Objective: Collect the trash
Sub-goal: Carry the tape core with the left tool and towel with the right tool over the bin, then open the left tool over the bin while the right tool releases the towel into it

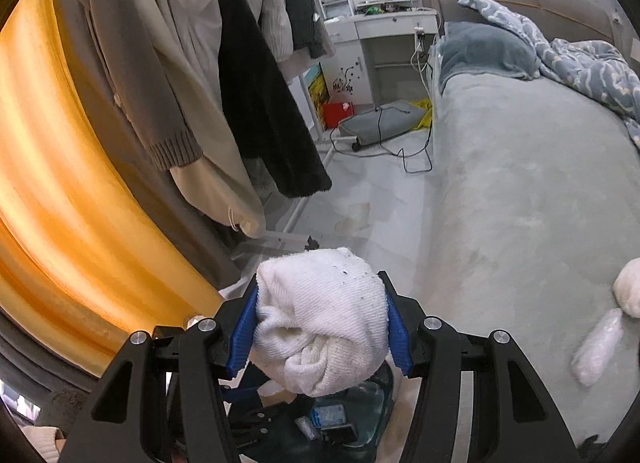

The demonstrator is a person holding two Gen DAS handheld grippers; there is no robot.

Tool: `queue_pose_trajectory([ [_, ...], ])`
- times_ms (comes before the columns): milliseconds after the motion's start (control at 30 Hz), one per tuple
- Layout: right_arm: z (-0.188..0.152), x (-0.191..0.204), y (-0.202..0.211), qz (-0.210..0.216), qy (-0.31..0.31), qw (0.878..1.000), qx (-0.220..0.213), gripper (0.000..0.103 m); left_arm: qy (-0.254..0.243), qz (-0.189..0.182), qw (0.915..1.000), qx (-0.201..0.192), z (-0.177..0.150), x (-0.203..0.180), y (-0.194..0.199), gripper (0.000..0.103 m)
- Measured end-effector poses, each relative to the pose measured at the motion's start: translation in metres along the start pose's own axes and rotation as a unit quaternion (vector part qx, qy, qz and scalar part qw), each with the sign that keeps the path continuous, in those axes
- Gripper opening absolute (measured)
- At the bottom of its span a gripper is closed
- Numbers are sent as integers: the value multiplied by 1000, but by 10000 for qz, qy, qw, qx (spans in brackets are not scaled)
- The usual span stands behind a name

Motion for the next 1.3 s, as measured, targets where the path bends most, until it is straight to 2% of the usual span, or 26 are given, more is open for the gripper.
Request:
queue_pose_trajectory([
  [167, -9, 2, -23, -55, -13, 9996, 266, 56, 97, -73, 9994, 319, -12, 10, -7, 45],
  [267, -17, 3, -35, -38, -35, 9991, 423, 56, 91, -152, 9988, 464, -18, 12, -8, 59],
  [367, -24, 2, -47, -71, -25, 9983, 582, 56, -10, -56, 9988, 493, -20, 15, -6, 59],
  [500, -36, -3, -68, -108, -113, 9963, 845, 56, 107, -93, 9992, 378, -17, 23, 3, 60],
  [633, -59, -6, -95, -164, -182, 9918, 1258, 56, 162, -118, 9997, 116, -10, 26, 21, 60],
  [900, -99, -9, -130, -246, -274, 9807, 1918, 56, 125, -115, 9976, -667, 9, 29, 66, 58],
  [1133, -137, -9, -153, -474, -156, 9681, 2455, 56, 22, -381, 9883, -1474, 26, 17, 116, 56],
  [1300, -158, -6, -162, -529, -93, 9597, 2757, 56, -90, -400, 9826, -1813, 31, 16, 133, 49],
])
Point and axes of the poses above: each gripper's, at about its wrist camera, not at the fingertips, and y roughly against the way its jaws point, x to its left, z to its top, the point moved 6 cm from there along -y, roughly the way its jaws point, and after that the axes turned 3 degrees about z, right-handed, at the moved point
